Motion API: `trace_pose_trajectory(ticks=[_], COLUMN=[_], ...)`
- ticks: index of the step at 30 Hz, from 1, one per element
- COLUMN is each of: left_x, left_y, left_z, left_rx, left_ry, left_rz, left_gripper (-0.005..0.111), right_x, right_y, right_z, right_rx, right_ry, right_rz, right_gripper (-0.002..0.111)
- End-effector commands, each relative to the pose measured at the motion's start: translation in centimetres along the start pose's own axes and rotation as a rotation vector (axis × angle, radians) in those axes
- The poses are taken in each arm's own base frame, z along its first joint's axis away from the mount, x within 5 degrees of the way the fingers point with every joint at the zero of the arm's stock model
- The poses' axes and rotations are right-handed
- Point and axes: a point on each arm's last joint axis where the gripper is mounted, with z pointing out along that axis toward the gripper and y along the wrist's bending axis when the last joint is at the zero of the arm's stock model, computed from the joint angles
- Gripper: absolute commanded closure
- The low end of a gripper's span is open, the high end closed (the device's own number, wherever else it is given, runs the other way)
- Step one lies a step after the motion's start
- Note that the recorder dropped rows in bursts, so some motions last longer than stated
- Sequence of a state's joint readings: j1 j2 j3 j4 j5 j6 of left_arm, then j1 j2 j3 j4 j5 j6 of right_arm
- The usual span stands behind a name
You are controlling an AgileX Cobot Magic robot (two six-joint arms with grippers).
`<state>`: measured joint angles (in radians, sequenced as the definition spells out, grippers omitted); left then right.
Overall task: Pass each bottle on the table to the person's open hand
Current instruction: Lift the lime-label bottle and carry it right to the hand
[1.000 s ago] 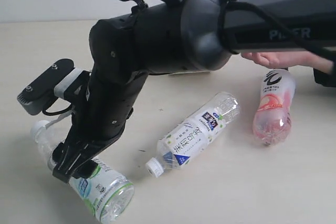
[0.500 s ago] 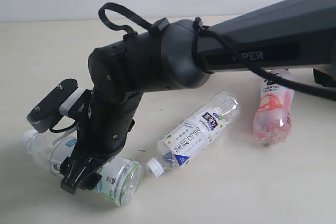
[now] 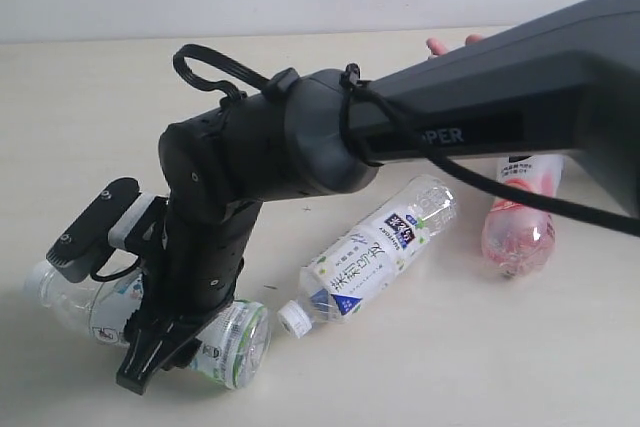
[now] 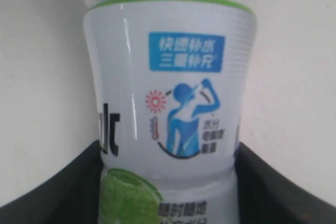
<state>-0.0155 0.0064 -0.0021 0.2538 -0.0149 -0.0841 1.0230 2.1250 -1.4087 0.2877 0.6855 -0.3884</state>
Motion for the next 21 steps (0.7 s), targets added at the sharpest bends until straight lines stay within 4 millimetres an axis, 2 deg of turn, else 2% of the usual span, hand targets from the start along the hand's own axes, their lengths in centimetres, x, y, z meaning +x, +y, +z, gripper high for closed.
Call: trace_pose_trajectory(ticks=[1,5,9,13,15,18,21], left_x=[0.0,0.0,0.0,0.0,0.0,0.0,0.0], left_y=[0.0,0.0,0.0,0.0,0.0,0.0,0.0], left_z=[-0.1,-0.1,-0.1,-0.1,-0.1,-0.1,-0.1], left_rx=[-0.004,-0.004,-0.004,-0.004,-0.004,-0.004,-0.004], left_ry=[-0.005,-0.005,-0.005,-0.005,-0.005,-0.005,-0.005], left_rz=[0.003,0.003,0.003,0.003,0.003,0.003,0.003], left_gripper=[0.107,0.107,0.107,0.107,0.107,0.107,0.107], right_x=[-0.5,-0.9,-1.6,-2.3,-2.3,-1.2,1.1], right_y=[0.0,0.0,0.3,0.6,0.2,-1.2,-3.1], right_z=[-0.4,-1.2,-3.4,-7.2,-9.6,-13.0,-16.6], right_rx=[0.011,0.023,0.033,0.056,0.088,0.119,0.165], right_ry=[-0.035,-0.076,-0.146,-0.247,-0.287,-0.288,-0.277], right_rz=[-0.011,-0.008,0.017,0.052,0.079,0.140,0.188], right_gripper=[0.079,0.107,0.108,0.108,0.108,0.108,0.108])
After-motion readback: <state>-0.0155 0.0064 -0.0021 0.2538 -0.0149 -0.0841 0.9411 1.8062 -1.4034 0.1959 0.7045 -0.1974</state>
